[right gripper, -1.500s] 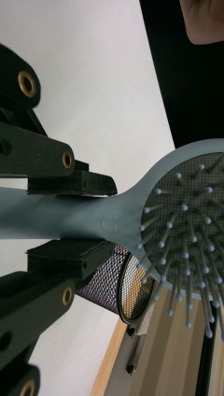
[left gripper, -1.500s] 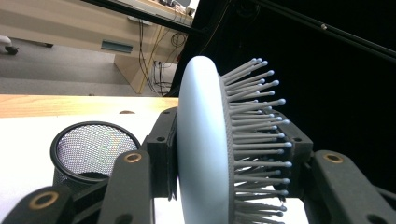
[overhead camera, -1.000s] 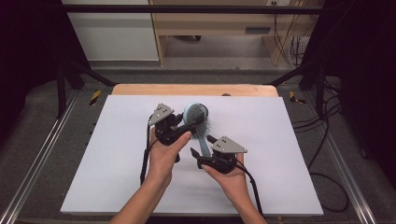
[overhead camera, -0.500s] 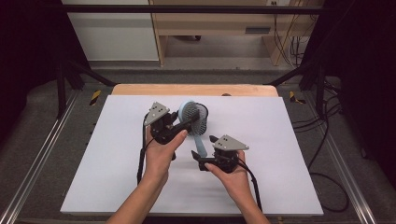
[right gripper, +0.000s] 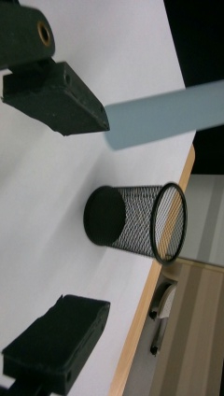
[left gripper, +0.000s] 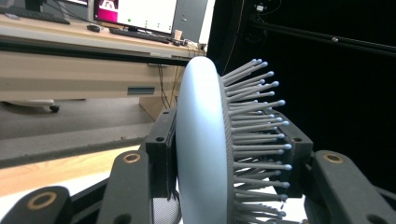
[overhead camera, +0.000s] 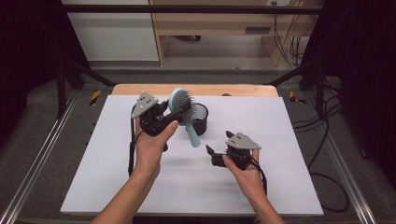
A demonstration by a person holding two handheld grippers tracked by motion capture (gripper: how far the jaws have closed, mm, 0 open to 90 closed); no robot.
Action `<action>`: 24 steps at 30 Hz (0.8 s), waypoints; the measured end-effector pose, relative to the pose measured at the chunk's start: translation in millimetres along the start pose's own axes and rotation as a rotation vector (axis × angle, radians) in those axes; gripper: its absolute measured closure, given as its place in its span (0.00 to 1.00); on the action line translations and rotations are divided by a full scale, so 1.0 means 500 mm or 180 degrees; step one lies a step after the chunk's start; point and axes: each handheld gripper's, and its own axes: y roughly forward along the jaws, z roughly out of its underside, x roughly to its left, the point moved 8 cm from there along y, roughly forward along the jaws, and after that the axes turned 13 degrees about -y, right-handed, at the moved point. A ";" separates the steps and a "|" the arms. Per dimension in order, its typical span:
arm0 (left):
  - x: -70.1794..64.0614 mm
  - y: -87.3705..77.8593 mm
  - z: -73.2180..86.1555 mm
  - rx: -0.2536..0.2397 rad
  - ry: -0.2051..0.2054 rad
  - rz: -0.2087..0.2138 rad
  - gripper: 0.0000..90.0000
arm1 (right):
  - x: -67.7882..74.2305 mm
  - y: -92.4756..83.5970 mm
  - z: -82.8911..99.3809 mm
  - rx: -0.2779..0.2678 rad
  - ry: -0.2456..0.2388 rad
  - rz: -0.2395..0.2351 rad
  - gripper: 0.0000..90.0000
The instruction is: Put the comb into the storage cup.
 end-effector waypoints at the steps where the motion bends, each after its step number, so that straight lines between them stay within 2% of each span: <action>1: -0.001 0.002 -0.009 -0.0005 0.0013 0.0008 0.57 | -0.008 -0.003 0.003 -0.0008 -0.0003 0.0030 0.10; 3: -0.003 0.005 -0.019 -0.0023 0.0026 0.0017 0.57 | -0.024 -0.010 0.009 -0.0043 -0.0029 0.0168 0.12; 5: -0.005 0.006 -0.023 -0.0033 0.0050 0.0025 0.57 | -0.031 -0.015 0.013 -0.0049 -0.0032 0.0209 0.11; 6: -0.009 0.008 -0.031 -0.0061 0.0060 0.0049 0.57 | -0.043 -0.025 0.016 -0.0139 -0.0043 0.0319 0.12; 7: -0.011 0.008 -0.033 -0.0067 0.0051 0.0062 0.57 | -0.047 -0.032 0.018 -0.0188 -0.0066 0.0353 0.12; 14: -0.015 0.016 -0.046 -0.0063 0.0011 0.0101 0.57 | -0.061 -0.068 0.050 -0.0180 -0.0036 0.0386 0.12; 16: -0.014 0.020 -0.054 -0.0072 -0.0043 0.0118 0.56 | -0.061 -0.073 0.055 -0.0186 -0.0012 0.0372 0.12; 17: -0.012 0.022 -0.059 -0.0068 -0.0061 0.0116 0.57 | -0.067 -0.083 0.066 -0.0164 -0.0005 0.0413 0.10; 19: -0.007 0.029 -0.068 -0.0071 -0.0078 0.0103 0.57 | -0.069 -0.089 0.071 -0.0160 -0.0018 0.0436 0.10; 23: 0.004 0.044 -0.088 -0.0111 -0.0019 0.0024 0.56 | -0.080 -0.120 0.089 -0.0167 -0.0054 0.0476 0.08; 24: 0.007 0.048 -0.092 -0.0131 -0.0037 0.0012 0.56 | -0.087 -0.132 0.100 -0.0221 0.0028 0.0512 0.08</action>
